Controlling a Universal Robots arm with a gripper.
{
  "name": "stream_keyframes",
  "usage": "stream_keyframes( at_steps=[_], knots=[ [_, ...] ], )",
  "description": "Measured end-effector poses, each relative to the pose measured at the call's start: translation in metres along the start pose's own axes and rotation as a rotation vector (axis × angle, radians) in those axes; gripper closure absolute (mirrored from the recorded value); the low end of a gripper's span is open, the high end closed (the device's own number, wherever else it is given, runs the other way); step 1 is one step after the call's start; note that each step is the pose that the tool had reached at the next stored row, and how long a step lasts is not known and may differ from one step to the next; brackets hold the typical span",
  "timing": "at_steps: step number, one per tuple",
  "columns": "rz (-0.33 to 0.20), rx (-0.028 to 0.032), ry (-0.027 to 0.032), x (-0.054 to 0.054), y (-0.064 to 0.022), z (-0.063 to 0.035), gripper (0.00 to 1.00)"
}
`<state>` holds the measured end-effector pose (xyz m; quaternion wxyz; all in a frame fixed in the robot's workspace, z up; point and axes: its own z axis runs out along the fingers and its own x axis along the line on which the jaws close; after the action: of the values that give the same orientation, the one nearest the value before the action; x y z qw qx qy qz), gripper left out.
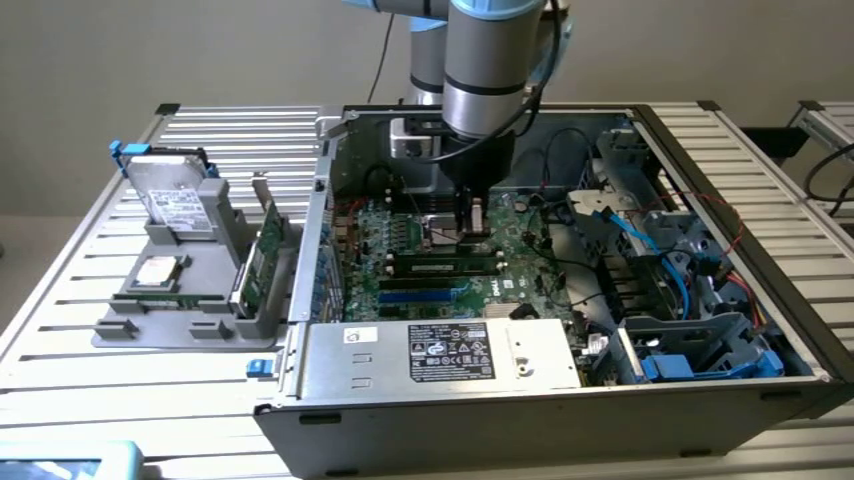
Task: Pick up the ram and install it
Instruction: 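Press down the ram until it locks into place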
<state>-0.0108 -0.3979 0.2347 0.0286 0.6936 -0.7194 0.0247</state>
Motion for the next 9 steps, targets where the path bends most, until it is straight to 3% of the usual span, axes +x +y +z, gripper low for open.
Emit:
stream_keyframes(
  at_steps=[4,9],
  knots=[
    [0.0,0.0,0.0,0.0,0.0135,0.0001,0.89],
    [0.0,0.0008,0.0001,0.001,0.0235,0.0023,0.89]
  ],
)
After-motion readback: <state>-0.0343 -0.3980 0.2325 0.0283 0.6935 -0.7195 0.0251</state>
